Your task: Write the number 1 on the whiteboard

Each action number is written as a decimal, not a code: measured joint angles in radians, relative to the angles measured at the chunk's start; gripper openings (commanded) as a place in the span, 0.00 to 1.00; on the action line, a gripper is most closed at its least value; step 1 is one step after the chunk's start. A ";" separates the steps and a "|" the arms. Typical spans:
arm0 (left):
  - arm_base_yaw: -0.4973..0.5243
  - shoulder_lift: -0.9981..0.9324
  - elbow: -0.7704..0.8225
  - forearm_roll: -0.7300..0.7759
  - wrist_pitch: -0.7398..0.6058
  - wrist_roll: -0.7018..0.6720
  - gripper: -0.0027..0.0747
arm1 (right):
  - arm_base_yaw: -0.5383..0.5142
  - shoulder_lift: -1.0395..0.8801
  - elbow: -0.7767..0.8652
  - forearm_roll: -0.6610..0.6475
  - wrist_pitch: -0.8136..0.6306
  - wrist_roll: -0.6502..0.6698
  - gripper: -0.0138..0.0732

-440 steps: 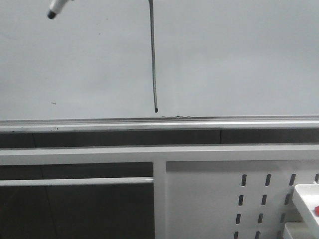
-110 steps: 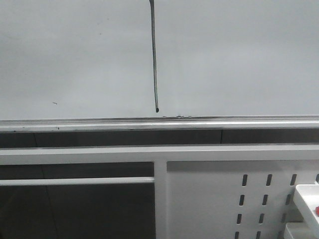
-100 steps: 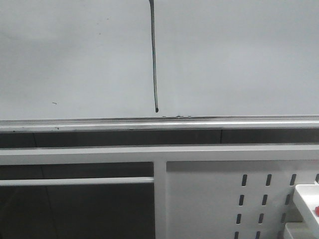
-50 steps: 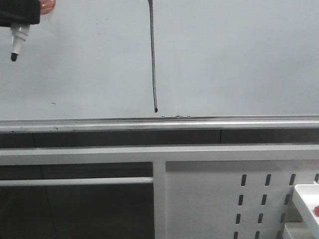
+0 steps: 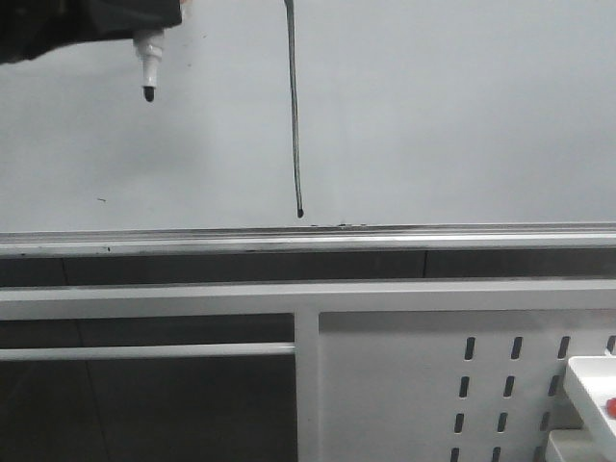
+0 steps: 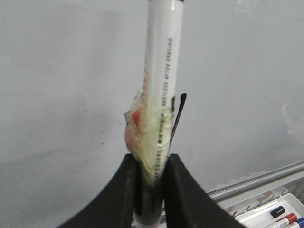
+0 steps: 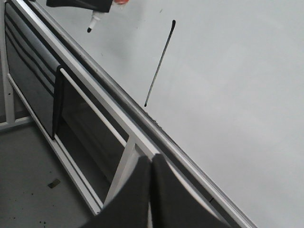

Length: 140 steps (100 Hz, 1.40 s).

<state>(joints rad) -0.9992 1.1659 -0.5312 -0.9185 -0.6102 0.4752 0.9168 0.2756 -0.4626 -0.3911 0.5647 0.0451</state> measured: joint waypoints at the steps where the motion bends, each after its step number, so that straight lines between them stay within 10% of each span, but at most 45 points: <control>1: 0.000 0.007 0.000 0.000 -0.008 -0.010 0.01 | 0.000 0.000 0.000 0.000 0.000 0.000 0.10; 98: 0.115 0.162 -0.098 0.028 0.017 -0.114 0.02 | 0.000 0.000 0.021 -0.005 0.041 0.041 0.10; 127: 0.132 0.171 -0.102 0.047 0.004 -0.116 0.50 | 0.000 0.000 0.041 -0.005 0.037 0.069 0.10; 140: 0.132 0.171 -0.104 0.048 -0.001 -0.117 0.55 | 0.000 0.000 0.041 -0.005 0.035 0.069 0.10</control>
<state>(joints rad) -0.8677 1.3367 -0.6348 -0.8703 -0.6110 0.3578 0.9168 0.2756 -0.4221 -0.3958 0.6001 0.1139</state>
